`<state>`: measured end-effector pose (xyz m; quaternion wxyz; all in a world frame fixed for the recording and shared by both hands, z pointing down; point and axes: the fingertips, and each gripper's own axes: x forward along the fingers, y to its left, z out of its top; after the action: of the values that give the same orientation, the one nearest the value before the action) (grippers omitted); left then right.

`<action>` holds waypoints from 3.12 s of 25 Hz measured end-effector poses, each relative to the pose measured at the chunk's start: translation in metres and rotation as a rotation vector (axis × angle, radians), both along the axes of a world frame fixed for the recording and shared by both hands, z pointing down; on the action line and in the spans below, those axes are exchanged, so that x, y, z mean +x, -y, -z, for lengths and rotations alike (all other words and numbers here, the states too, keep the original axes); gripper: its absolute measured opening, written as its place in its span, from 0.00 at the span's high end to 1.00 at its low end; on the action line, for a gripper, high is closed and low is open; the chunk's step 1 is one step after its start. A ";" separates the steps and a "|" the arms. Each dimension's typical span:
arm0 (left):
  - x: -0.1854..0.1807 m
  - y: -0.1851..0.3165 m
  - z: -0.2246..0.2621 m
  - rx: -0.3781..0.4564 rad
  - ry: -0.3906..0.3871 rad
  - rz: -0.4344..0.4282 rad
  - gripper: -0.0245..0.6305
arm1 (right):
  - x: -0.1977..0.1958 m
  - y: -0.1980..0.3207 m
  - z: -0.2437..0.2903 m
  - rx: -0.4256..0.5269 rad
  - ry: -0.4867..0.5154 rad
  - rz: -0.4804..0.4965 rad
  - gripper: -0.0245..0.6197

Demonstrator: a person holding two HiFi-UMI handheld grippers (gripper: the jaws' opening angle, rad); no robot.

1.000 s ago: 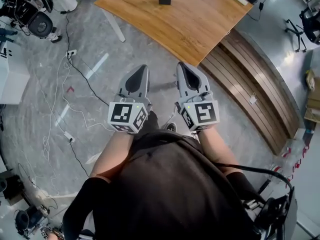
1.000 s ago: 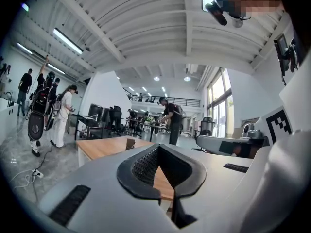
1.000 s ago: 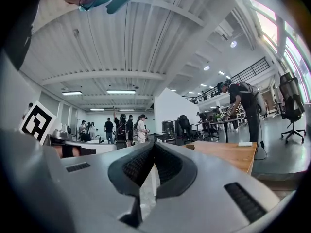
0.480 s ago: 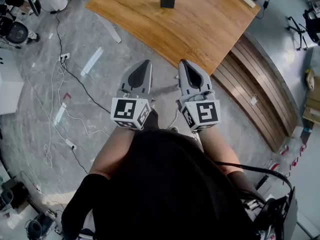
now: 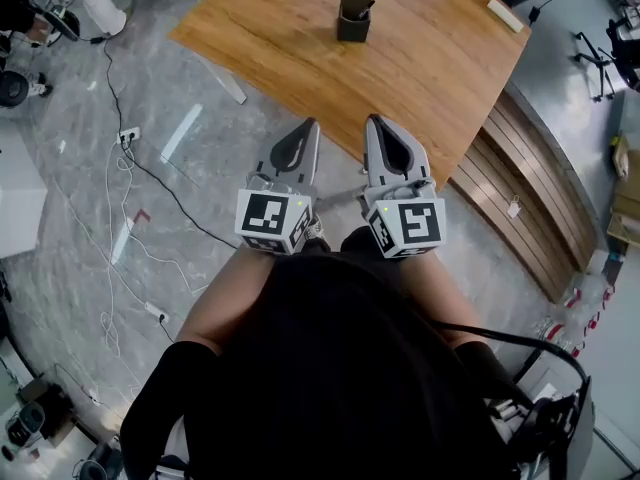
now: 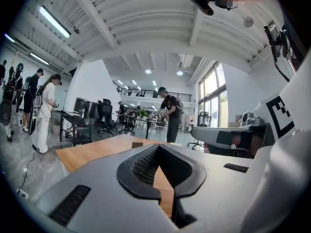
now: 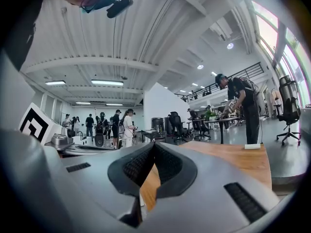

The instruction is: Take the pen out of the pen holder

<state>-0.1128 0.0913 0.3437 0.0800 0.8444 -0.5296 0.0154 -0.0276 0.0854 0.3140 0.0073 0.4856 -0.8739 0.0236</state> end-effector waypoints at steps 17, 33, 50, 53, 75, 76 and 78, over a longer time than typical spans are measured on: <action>0.007 0.131 -0.021 -0.056 0.023 -0.010 0.96 | 0.005 0.137 -0.015 -0.033 0.014 -0.008 0.94; 0.044 0.280 -0.063 -0.120 0.063 -0.008 0.96 | 0.039 0.291 -0.084 -0.184 -0.004 -0.014 0.94; 0.047 0.388 -0.162 -0.230 0.084 -0.082 0.96 | 0.032 0.396 -0.199 -0.398 -0.037 -0.076 0.94; 0.050 0.403 -0.168 -0.235 0.081 -0.092 0.96 | 0.030 0.412 -0.212 -0.442 -0.024 -0.064 0.93; 0.046 0.440 -0.196 -0.271 0.060 -0.112 0.96 | 0.020 0.457 -0.236 -0.448 -0.030 -0.069 0.89; 0.045 0.439 -0.196 -0.271 0.059 -0.111 0.96 | 0.020 0.456 -0.235 -0.442 -0.034 -0.068 0.89; 0.045 0.439 -0.196 -0.271 0.059 -0.110 0.96 | 0.019 0.454 -0.234 -0.433 -0.038 -0.068 0.89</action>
<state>-0.0683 -0.3473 0.5397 0.1768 0.8528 -0.4775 0.1159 -0.0090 -0.3687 0.5475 0.1273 0.5021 -0.8312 0.2018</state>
